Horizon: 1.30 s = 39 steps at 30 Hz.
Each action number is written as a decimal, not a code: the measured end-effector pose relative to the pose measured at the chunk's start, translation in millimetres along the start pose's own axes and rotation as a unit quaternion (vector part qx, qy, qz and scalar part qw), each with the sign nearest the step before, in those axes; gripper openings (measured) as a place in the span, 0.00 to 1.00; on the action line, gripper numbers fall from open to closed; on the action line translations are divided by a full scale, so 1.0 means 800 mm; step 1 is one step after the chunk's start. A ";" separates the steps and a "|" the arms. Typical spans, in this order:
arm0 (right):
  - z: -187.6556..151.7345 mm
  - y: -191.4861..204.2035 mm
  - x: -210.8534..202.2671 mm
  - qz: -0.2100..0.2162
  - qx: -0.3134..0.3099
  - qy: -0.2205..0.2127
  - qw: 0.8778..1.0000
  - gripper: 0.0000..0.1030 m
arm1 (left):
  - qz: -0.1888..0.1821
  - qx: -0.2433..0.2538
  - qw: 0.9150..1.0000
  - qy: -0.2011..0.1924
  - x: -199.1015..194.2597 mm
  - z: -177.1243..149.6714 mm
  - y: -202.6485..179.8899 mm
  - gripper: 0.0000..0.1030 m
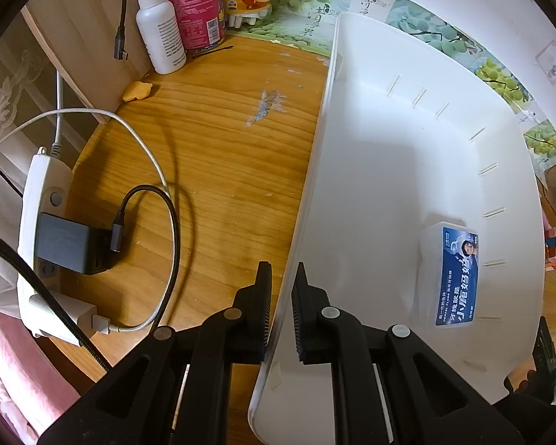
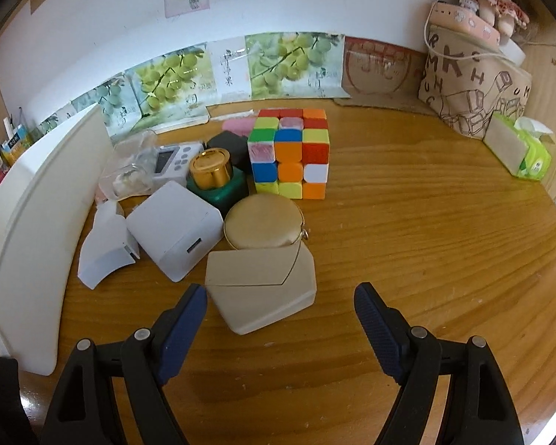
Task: Organize rigid objects
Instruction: 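Grasp the beige pouch with the right gripper, then carry the beige pouch into the tray and release it beside the floss box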
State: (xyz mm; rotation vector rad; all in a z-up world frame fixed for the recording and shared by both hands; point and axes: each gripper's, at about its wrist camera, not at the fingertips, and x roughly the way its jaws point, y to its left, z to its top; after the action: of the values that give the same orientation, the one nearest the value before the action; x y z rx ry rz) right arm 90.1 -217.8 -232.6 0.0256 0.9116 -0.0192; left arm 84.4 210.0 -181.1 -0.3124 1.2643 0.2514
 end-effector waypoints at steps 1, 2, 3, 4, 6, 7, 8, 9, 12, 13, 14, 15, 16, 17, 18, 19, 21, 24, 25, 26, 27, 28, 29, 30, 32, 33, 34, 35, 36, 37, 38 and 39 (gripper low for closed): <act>0.001 0.001 0.001 0.000 -0.002 0.001 1.000 0.80 | 0.000 0.000 1.000 0.000 0.000 0.000 0.000 0.12; 0.002 0.002 0.002 -0.001 -0.005 0.000 1.000 0.80 | 0.001 0.000 1.000 0.000 0.000 0.000 0.001 0.12; 0.002 0.003 0.004 -0.002 -0.008 -0.001 1.000 0.80 | 0.001 0.000 1.000 0.000 0.000 0.000 0.000 0.12; 0.003 0.004 0.006 -0.002 -0.011 -0.001 1.000 0.80 | 0.001 0.000 1.000 0.001 0.000 0.000 0.001 0.12; 0.006 0.006 0.010 -0.002 -0.014 0.001 1.000 0.74 | 0.001 0.000 1.000 0.001 0.000 0.001 0.001 0.12; 0.007 0.007 0.012 0.000 -0.016 0.001 1.000 0.71 | 0.001 0.000 1.000 0.001 0.000 0.001 0.001 0.12; 0.008 0.007 0.014 0.002 -0.017 0.002 1.000 0.67 | 0.001 0.000 1.000 0.001 0.000 0.001 0.001 0.12; 0.009 0.009 0.016 0.004 -0.018 0.004 1.000 0.61 | 0.001 0.000 1.000 0.001 0.000 0.001 0.001 0.12; 0.011 0.014 0.018 -0.006 -0.030 0.010 0.999 0.61 | 0.001 0.000 1.000 0.001 0.000 0.001 0.001 0.12; 0.012 0.014 0.018 -0.004 -0.028 0.010 1.000 0.61 | 0.001 0.000 1.000 0.001 0.000 0.001 0.001 0.12; 0.012 0.013 0.018 -0.003 -0.025 0.010 1.000 0.61 | 0.001 0.000 1.000 0.001 0.000 0.001 0.000 0.12; 0.012 0.012 0.018 -0.002 -0.022 0.010 1.000 0.61 | 0.001 0.000 1.000 0.001 0.000 0.001 0.000 0.12; 0.012 0.011 0.018 -0.001 -0.019 0.012 1.000 0.61 | 0.001 0.000 1.000 0.001 0.000 0.001 0.000 0.12; 0.012 0.009 0.017 -0.002 -0.015 0.011 1.000 0.61 | 0.001 -0.001 1.000 0.001 0.000 0.001 0.000 0.12; 0.012 0.007 0.016 -0.002 -0.011 0.013 1.000 0.61 | 0.001 -0.001 1.000 0.001 0.000 0.001 0.000 0.12; 0.012 0.006 0.016 -0.002 -0.007 0.013 1.000 0.61 | 0.001 0.000 1.000 0.001 0.000 0.001 0.000 0.12; 0.012 0.002 0.013 -0.002 0.000 0.011 1.000 0.61 | 0.002 0.000 1.000 0.001 0.001 0.001 0.000 0.12; 0.013 -0.002 0.005 -0.003 0.010 0.001 1.000 0.61 | 0.002 0.000 1.000 0.001 0.002 0.001 -0.001 0.12; 0.014 -0.004 0.001 -0.002 0.015 -0.003 1.000 0.61 | 0.002 -0.002 1.000 0.000 0.002 0.001 -0.002 0.12; 0.016 -0.005 -0.003 -0.001 0.019 -0.007 1.000 0.61 | 0.002 -0.003 1.000 0.000 0.002 0.001 -0.002 0.12; 0.018 -0.006 -0.008 0.001 0.023 -0.013 1.000 0.61 | 0.001 -0.002 1.000 0.000 0.002 0.001 -0.002 0.12; 0.020 -0.006 -0.012 0.002 0.025 -0.019 1.000 0.61 | 0.001 -0.002 1.000 0.000 0.002 0.001 -0.002 0.12; 0.022 -0.006 -0.017 0.004 0.027 -0.025 0.999 0.61 | 0.001 -0.002 1.000 -0.001 0.002 0.001 -0.002 0.12; 0.026 -0.005 -0.023 0.006 0.029 -0.033 0.999 0.61 | 0.001 -0.003 1.000 -0.001 0.002 0.001 -0.002 0.12; 0.032 -0.003 -0.033 0.011 0.029 -0.045 0.999 0.61 | 0.001 -0.004 1.000 -0.001 0.002 0.001 -0.002 0.12; 0.036 0.000 -0.039 0.014 0.028 -0.054 0.998 0.61 | 0.000 -0.004 1.000 -0.001 0.002 0.001 -0.003 0.12; 0.039 0.002 -0.044 0.017 0.027 -0.059 0.998 0.61 | 0.000 -0.004 1.000 -0.001 0.002 0.001 -0.003 0.12; 0.043 0.005 -0.049 0.021 0.025 -0.066 0.997 0.61 | -0.001 -0.004 1.000 -0.002 0.001 0.001 -0.002 0.12; 0.047 0.009 -0.056 0.028 0.022 -0.075 0.997 0.61 | -0.001 -0.003 1.000 -0.002 0.001 0.001 -0.003 0.12; 0.052 0.013 -0.060 0.032 0.020 -0.081 0.996 0.61 | -0.001 -0.003 1.000 -0.002 0.001 0.001 -0.002 0.12; 0.055 0.017 -0.065 0.038 0.016 -0.087 0.995 0.61 | -0.001 -0.002 1.000 -0.003 0.001 0.001 -0.002 0.12; 0.060 0.023 -0.071 0.045 0.011 -0.094 0.994 0.61 | -0.002 -0.002 1.000 -0.003 0.000 0.001 -0.002 0.11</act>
State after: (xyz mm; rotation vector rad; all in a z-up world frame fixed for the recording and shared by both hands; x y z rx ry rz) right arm 93.7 -200.8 -158.1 0.0843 0.7213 0.0522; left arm 85.6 208.4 -181.1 -0.3170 1.2577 0.2519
